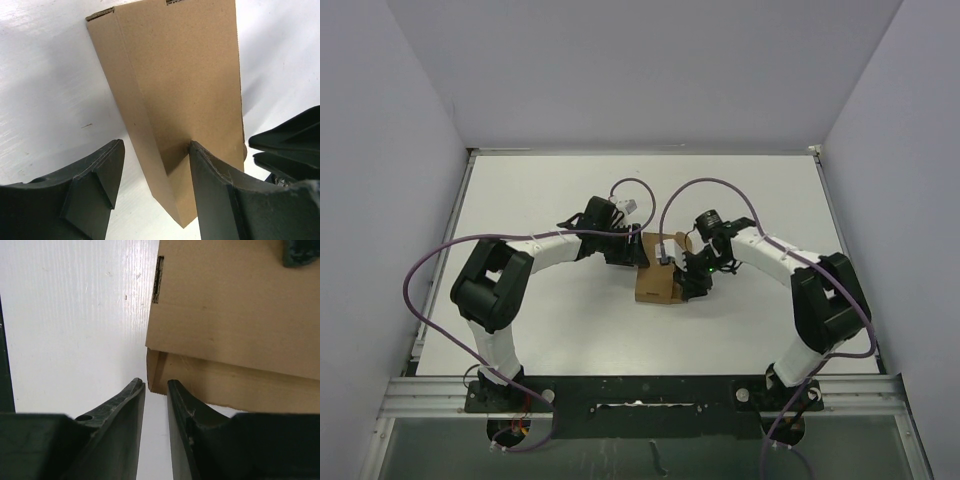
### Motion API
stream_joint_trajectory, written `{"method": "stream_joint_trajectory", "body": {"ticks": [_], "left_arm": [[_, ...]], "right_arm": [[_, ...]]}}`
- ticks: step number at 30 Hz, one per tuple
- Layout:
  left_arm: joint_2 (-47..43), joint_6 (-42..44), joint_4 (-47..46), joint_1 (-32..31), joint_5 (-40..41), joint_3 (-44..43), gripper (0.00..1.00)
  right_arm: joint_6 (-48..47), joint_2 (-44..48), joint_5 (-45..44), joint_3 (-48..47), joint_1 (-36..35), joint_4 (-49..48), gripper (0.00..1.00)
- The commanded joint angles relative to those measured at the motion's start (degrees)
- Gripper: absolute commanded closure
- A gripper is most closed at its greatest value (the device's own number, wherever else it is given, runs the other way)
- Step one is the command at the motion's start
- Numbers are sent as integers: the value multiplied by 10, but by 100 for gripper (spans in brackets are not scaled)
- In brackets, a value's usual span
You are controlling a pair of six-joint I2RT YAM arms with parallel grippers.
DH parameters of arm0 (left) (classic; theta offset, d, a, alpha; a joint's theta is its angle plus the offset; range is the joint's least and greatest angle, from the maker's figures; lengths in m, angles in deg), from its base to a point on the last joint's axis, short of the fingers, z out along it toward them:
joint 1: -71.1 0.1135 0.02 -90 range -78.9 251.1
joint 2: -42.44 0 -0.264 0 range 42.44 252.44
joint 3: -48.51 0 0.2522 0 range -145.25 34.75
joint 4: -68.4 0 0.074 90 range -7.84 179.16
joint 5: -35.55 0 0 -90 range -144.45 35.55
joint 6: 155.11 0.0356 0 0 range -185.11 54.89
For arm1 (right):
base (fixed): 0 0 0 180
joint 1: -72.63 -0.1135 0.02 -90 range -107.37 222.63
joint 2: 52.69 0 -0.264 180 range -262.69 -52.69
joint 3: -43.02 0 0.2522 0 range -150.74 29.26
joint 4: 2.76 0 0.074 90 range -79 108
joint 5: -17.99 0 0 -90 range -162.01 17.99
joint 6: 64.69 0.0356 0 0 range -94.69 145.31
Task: Fold the paper box
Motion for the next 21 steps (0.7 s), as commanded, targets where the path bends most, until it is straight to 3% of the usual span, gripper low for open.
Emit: {"method": "stream_joint_trajectory", "body": {"ticks": [1, 9, 21], "left_arm": [[4, 13, -5, -1, -10, -20, 47], [3, 17, -3, -1, -12, -22, 47], [7, 18, -3, -2, -18, -23, 47]], "right_arm": [[11, 46, 76, -22, 43, 2, 74], [112, 5, 106, -32, 139, -13, 100], [171, -68, 70, -35, 163, -17, 100]]}}
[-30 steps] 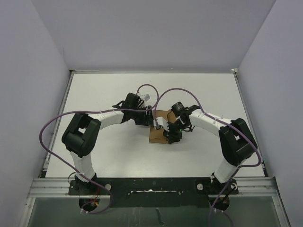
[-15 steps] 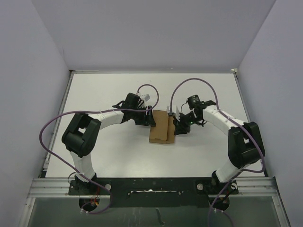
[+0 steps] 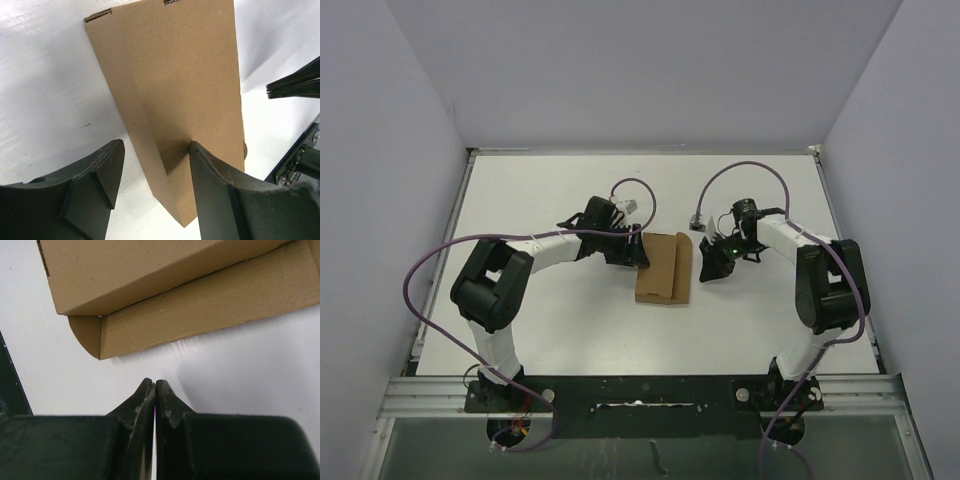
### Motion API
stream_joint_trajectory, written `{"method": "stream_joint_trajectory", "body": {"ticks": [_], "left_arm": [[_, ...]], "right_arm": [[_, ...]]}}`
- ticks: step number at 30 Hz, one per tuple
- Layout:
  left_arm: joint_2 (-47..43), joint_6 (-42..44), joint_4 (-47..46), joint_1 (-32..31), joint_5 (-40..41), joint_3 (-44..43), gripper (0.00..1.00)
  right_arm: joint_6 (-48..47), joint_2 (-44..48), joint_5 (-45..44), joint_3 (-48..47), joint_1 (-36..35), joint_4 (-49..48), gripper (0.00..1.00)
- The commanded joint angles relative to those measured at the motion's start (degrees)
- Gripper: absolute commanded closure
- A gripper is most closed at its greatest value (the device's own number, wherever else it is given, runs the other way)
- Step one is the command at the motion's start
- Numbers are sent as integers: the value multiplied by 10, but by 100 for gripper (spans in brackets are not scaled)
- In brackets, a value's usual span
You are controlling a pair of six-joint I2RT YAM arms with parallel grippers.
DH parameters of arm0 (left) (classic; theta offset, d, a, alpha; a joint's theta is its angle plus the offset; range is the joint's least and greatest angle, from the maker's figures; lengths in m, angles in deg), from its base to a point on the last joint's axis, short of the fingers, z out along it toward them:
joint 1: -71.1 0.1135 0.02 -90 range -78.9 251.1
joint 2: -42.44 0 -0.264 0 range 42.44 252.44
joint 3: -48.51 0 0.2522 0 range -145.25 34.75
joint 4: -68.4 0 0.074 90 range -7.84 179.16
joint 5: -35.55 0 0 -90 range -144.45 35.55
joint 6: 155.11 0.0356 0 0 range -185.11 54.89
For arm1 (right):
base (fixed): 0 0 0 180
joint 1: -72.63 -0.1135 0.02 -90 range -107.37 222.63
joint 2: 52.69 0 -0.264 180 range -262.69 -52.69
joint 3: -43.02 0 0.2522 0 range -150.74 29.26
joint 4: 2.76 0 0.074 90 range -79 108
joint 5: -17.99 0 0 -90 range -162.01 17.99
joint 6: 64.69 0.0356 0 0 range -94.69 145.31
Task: Fold the paper box
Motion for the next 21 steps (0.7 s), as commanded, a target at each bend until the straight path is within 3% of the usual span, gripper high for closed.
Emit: {"method": "stream_joint_trajectory", "body": {"ticks": [1, 21], "left_arm": [[7, 12, -3, -2, -13, -24, 47], [11, 11, -8, -2, -25, -25, 47]], "right_arm": [[60, -28, 3, -18, -3, -5, 100], [131, -73, 75, -29, -59, -33, 100]]}}
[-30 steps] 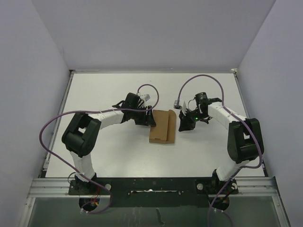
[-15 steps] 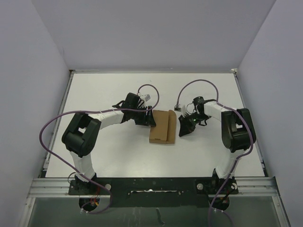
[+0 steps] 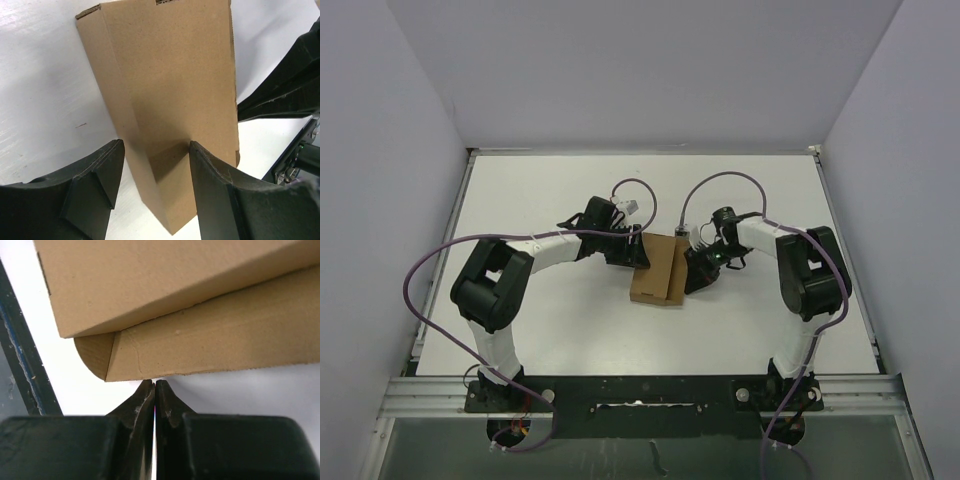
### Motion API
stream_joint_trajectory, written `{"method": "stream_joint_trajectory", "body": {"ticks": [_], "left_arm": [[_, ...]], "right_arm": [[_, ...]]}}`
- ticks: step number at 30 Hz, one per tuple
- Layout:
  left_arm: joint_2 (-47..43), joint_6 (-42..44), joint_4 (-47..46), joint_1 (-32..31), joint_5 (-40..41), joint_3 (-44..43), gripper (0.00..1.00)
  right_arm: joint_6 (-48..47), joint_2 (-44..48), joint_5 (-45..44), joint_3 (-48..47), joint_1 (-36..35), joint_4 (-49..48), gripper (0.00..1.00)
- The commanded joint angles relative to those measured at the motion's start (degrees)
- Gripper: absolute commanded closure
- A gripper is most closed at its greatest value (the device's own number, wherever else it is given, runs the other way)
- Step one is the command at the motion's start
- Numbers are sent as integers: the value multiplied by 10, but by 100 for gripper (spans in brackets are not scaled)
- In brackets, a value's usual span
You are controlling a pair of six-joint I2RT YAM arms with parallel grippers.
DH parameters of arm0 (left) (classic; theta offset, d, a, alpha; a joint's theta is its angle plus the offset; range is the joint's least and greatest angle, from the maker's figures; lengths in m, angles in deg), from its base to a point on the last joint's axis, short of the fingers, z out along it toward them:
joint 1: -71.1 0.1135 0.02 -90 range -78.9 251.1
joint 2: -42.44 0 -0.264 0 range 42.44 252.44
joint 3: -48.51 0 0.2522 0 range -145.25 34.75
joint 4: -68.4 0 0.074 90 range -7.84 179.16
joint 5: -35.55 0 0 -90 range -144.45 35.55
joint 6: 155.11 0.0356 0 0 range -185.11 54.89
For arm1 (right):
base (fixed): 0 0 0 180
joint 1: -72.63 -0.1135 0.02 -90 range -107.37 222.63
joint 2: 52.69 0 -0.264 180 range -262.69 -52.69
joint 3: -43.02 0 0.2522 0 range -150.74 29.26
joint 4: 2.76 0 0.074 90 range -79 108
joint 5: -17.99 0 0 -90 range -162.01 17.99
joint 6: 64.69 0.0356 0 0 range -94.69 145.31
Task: Fold the paper box
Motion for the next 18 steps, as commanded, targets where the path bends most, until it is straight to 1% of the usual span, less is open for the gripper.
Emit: {"method": "stream_joint_trajectory", "body": {"ticks": [1, 6, 14, 18], "left_arm": [[12, 7, -9, -1, -17, -25, 47], [17, 7, -9, -2, -23, -27, 47], [20, 17, -11, -9, -34, -30, 47], [21, 22, -12, -11, -40, -31, 47]], "right_arm": [[10, 10, 61, -21, -10, -13, 100], [7, 26, 95, -17, -14, -20, 100], [2, 31, 105, -14, -40, -29, 100], [-7, 33, 106, -17, -40, -25, 100]]}}
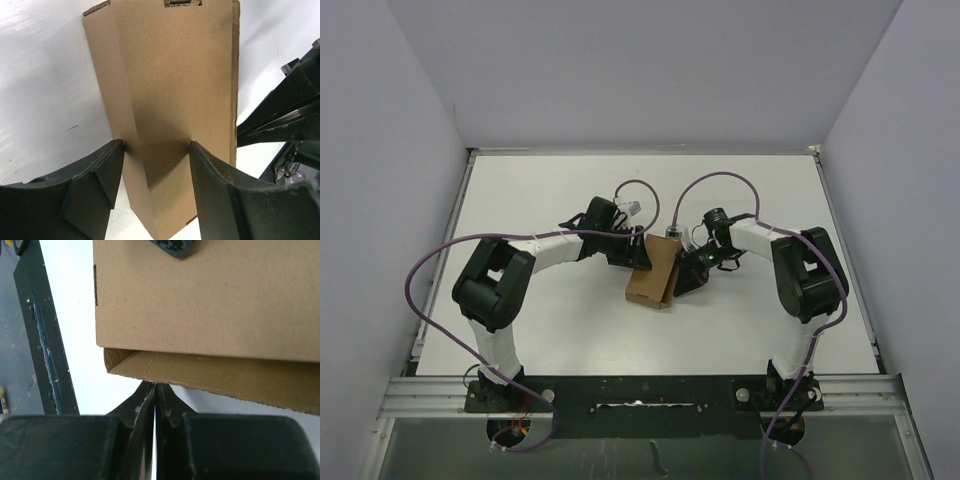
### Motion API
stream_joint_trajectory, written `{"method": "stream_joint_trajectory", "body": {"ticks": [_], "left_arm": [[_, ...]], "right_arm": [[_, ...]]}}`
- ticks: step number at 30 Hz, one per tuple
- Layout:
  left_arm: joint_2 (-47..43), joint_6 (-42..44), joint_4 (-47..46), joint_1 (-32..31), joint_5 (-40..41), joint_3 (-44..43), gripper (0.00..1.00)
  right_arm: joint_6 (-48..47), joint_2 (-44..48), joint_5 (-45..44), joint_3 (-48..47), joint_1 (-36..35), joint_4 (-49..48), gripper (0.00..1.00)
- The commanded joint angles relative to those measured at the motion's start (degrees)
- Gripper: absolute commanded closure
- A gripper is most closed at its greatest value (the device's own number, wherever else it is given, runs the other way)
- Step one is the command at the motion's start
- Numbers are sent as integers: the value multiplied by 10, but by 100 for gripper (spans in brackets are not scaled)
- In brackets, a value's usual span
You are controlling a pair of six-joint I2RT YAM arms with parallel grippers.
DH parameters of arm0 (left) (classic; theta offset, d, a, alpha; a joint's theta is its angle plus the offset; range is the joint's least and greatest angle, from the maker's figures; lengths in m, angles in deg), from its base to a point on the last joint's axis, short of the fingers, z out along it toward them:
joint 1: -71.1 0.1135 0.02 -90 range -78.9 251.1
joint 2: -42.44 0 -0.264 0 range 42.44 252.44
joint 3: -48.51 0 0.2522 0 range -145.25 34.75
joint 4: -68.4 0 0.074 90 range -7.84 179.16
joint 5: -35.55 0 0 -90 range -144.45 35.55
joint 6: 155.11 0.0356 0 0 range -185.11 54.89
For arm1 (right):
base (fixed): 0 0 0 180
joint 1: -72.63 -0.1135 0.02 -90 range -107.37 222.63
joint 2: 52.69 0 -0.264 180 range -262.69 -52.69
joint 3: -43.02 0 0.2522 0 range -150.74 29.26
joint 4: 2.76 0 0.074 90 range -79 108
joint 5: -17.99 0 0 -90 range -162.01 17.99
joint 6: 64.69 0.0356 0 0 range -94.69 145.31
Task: Fold the paper box
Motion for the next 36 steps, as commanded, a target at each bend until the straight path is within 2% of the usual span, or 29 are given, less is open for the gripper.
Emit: {"method": "stream_joint_trajectory", "body": {"ticks": [1, 7, 10, 14, 17, 20, 22, 25, 30, 32, 36], "left_arm": [[16, 18, -11, -7, -26, -29, 47], [-11, 41, -17, 7, -15, -27, 44], [-44, 54, -18, 26, 5, -23, 41], [-126, 76, -13, 46, 53, -10, 36], [-203, 73, -18, 45, 93, 21, 37], [-279, 40, -18, 29, 120, 72, 46], [-328, 12, -9, 14, 128, 117, 60], [-397, -41, -7, -17, 146, 198, 78], [-448, -133, -54, -107, 186, 300, 85], [-431, -150, -76, -130, 204, 320, 87], [-366, -169, -124, -139, 210, 334, 88]], "right_arm": [[-18, 33, 25, -19, -5, -4, 100], [-147, 75, -52, -34, 14, 81, 98], [-181, 107, -56, -28, 31, 96, 92], [-167, 149, -42, -25, 48, 76, 86], [-119, 188, -45, -5, 59, 8, 83], [-86, 232, -77, 29, 60, -99, 79], [-76, 250, -100, 45, 60, -163, 82], [-80, 221, -120, 20, 58, -204, 99], [-109, 112, -141, -81, 34, -167, 100], [-122, 77, -162, -108, 21, -162, 100], [-126, 11, -173, -165, 15, -137, 100]]}}
